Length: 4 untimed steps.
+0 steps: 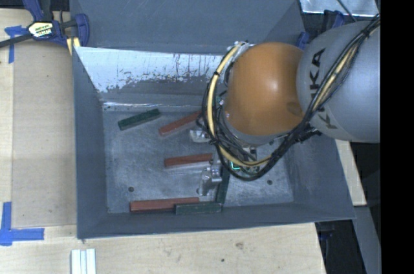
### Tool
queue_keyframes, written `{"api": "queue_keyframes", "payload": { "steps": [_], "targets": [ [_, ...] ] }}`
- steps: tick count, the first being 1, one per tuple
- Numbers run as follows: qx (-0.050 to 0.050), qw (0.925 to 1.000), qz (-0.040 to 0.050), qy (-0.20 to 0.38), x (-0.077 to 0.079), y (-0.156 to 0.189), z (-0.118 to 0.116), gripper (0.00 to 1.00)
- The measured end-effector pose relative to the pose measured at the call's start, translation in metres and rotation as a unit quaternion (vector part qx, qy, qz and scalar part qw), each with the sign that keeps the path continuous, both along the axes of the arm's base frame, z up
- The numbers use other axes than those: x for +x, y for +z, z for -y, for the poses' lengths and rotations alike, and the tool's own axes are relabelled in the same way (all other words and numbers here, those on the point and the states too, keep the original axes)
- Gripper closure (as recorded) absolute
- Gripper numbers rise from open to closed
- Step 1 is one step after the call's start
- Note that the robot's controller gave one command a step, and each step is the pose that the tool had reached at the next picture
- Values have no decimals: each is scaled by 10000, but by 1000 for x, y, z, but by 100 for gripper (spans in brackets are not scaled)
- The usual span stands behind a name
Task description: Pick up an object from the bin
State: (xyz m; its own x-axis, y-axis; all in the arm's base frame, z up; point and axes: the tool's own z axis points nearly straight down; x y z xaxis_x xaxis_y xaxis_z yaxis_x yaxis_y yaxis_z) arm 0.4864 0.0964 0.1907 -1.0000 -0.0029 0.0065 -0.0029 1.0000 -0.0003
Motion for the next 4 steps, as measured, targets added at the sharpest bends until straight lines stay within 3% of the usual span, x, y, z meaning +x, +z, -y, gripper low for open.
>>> {"api": "queue_keyframes", "payload": {
  "steps": [1, 2, 3, 4],
  "targets": [
    [6, 10000, 44, -16, 2, 4, 1, 0],
    [7, 9987, 60, -513, 34, -62, 6, 0],
    [13, 9978, 52, -667, 41, -120, 14, 0],
    [-3, 9986, 30, -525, 25, -64, 17, 0]
  ]
}}
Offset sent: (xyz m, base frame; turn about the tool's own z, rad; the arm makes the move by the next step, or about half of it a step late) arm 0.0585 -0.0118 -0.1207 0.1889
